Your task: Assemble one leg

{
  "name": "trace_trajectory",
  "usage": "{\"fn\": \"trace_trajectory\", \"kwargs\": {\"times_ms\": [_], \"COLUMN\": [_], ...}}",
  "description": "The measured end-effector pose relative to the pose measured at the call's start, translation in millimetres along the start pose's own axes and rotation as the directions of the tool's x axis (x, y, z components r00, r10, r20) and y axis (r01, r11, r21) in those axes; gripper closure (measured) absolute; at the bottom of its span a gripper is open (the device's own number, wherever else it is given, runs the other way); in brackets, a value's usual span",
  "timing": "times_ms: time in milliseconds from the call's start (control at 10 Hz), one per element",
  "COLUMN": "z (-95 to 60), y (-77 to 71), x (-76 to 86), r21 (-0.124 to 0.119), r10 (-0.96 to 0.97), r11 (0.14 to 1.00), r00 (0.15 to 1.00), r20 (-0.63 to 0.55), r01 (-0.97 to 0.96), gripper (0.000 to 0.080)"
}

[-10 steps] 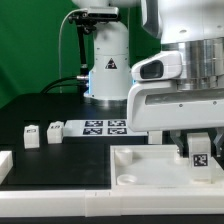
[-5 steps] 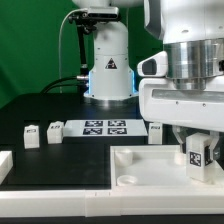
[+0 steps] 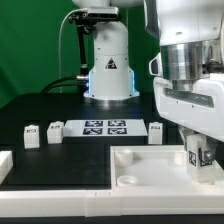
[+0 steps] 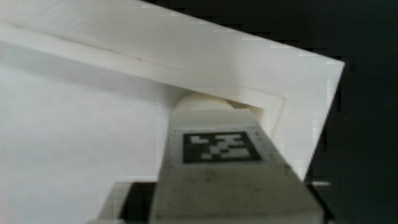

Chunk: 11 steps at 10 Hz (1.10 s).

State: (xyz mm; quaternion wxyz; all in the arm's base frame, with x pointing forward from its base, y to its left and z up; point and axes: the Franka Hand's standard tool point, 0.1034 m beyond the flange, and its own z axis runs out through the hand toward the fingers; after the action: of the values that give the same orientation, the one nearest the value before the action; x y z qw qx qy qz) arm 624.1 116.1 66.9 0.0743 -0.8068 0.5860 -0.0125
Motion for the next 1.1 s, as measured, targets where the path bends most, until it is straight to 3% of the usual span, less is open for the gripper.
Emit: {"fn": "trace_trajectory", "kwargs": {"times_ms": [200,300,400,600,800,900,1100], "z": [0.3,0.7,0.8,1.4,1.5,0.7,-0.4], "y": [-0.4,-0.7,-0.8,-1.2,-7.7,-9.0,-6.1], "x": [-2.3,-5.8,-7.1,-9.9,4.3,5.7,2.6], "r21": [0.001,0.000,-0.001,-0.002,-0.013,-0.010,-0.018], "r10": [-0.040,-0.092,-0.255,-0.524,-0.768,-0.806,-0.910], "r11": [0.999,0.996,0.967,0.852,0.639,0.591,0.413], "r00": [0.999,0.996,0.967,0.852,0.639,0.591,0.413], "r20": [0.001,0.000,0.000,0.002,0.037,0.028,0.021], "r01": [0.040,0.092,0.255,0.524,0.769,0.807,0.911], "gripper": [0.0248,0.0248,0.0170,0.0156,0.0150,0.0150,0.0150]}}
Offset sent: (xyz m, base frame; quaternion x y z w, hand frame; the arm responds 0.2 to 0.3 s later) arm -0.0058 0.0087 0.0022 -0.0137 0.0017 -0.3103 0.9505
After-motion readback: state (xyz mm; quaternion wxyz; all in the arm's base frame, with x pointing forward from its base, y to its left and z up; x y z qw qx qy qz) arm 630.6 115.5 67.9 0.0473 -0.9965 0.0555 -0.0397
